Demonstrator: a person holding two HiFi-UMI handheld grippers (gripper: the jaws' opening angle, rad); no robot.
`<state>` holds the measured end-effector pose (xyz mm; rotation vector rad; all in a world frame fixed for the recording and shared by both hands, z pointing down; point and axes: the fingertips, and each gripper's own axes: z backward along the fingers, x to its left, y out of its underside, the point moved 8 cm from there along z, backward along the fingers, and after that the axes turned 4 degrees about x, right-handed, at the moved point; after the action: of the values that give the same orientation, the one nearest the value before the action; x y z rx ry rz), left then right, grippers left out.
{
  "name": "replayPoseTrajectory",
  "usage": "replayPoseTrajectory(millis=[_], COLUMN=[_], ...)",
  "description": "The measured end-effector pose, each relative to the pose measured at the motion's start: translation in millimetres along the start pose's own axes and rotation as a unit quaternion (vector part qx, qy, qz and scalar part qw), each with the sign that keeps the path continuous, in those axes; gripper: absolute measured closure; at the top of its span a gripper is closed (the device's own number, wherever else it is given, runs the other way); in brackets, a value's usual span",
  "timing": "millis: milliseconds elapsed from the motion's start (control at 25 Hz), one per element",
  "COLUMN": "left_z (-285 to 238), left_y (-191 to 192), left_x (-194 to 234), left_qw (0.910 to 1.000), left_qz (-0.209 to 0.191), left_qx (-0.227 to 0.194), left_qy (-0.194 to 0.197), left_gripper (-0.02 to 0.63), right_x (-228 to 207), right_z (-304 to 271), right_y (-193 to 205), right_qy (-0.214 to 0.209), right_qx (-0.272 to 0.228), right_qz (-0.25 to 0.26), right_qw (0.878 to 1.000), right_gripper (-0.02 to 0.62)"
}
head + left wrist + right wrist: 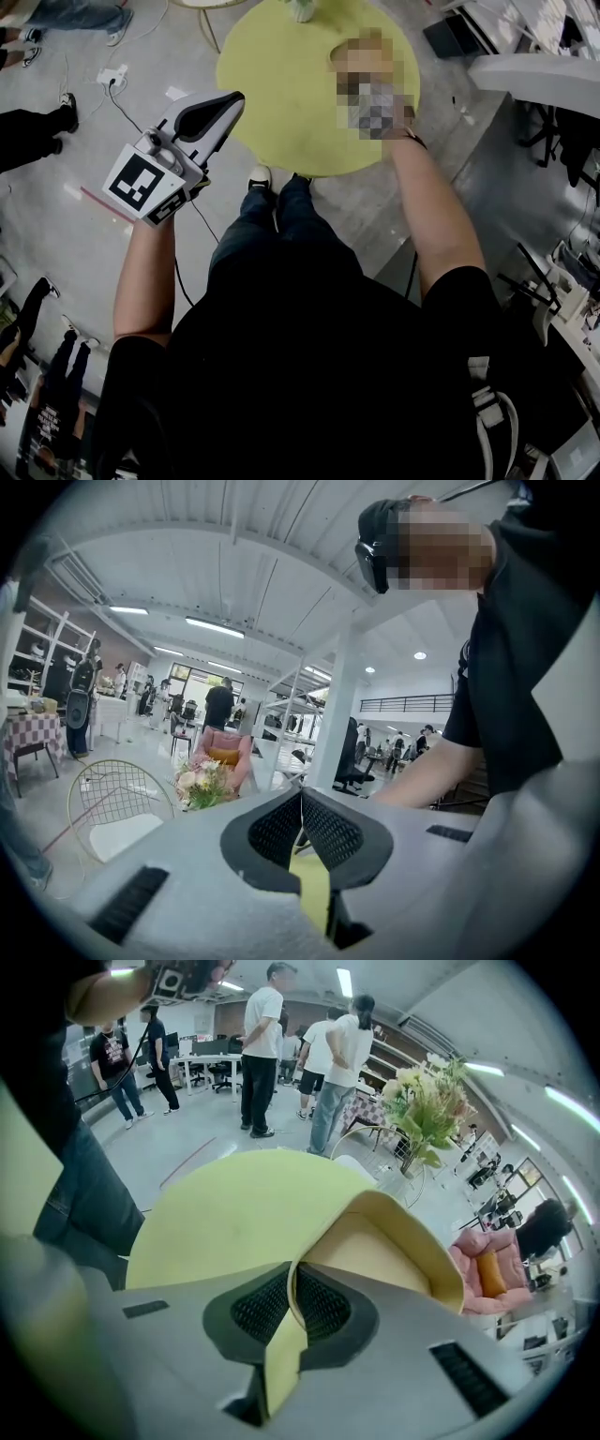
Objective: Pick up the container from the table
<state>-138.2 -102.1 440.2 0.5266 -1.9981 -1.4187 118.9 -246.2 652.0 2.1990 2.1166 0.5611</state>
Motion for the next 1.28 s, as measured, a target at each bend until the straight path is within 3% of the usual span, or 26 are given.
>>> replayPoseTrajectory(millis=[1280], left_z=[40], left_y=[-32], left_x=[-54], left_qw=[0.9971], left_qz=[-0.059], left_qx=[-0.022], left_qy=[0.042], left_gripper=[0.589], right_x=[45], right_z=[115], right_y=[-22], right_qy=[0.064], right_qx=[-0.014], right_qz=[-0.014], right_qw=[0.998], right_gripper=[0.575])
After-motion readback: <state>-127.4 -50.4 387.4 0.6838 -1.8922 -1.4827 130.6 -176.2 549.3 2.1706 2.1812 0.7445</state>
